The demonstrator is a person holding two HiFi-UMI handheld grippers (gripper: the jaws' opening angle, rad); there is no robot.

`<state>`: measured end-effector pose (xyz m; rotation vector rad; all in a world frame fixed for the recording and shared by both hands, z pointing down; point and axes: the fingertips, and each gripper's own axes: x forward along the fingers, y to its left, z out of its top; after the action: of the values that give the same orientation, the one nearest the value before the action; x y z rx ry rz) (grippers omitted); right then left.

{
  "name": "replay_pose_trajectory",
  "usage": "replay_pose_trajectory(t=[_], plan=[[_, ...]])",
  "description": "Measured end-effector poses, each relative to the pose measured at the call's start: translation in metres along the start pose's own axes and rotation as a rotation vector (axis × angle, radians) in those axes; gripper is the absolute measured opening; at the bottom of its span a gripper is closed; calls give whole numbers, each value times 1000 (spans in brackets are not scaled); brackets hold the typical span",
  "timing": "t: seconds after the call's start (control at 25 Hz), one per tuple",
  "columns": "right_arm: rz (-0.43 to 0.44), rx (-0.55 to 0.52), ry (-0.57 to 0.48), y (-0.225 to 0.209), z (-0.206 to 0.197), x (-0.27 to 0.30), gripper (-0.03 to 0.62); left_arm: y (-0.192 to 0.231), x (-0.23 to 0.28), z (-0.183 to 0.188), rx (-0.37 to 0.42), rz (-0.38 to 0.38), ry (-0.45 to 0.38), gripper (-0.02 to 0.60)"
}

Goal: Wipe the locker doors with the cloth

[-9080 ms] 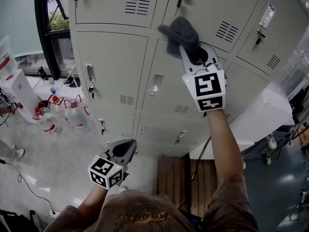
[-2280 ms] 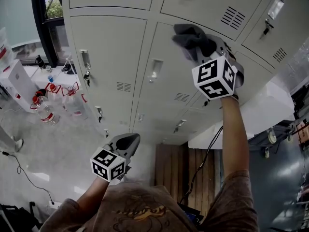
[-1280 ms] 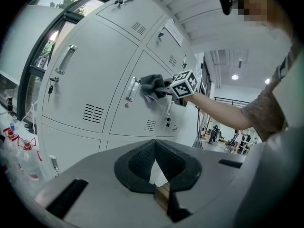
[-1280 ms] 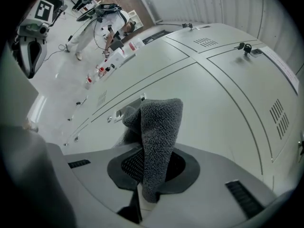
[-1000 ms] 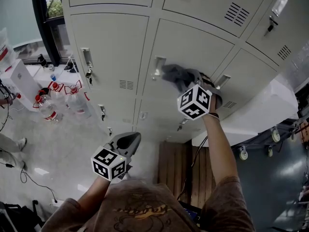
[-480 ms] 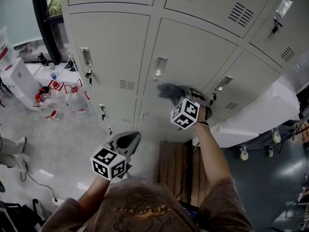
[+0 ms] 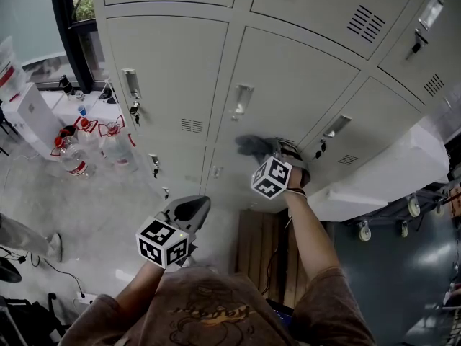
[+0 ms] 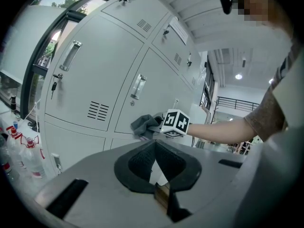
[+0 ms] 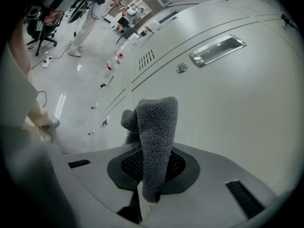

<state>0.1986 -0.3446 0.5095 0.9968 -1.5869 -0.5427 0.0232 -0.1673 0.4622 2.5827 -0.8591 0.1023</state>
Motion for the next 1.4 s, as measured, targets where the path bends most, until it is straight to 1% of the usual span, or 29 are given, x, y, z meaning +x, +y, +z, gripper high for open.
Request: replay_pose_trajectory(t=[0.28, 0.44, 0.56, 0.76, 1.08, 1.24, 1.4], plan=[[19, -16, 44, 15, -14, 8, 35, 4, -6, 0, -4, 19, -7, 3], [2, -12, 36, 10, -13, -3, 35, 6, -9, 1, -4, 24, -10, 3], [-27, -23, 20, -1, -10, -19, 35, 3, -9, 1, -2, 16, -11, 3], [-100, -51, 9, -35, -11, -56, 35, -5, -4, 0, 3, -10, -11, 3], [-236, -56, 18, -104, -22, -121, 35, -23, 6, -1, 16, -63, 2, 3], [-301, -69, 10, -137, -19, -154, 35, -30, 10, 0, 29, -86, 9, 3], [-393, -88, -3, -177, -11, -189, 35, -35, 12, 0, 36, -101, 11, 3]])
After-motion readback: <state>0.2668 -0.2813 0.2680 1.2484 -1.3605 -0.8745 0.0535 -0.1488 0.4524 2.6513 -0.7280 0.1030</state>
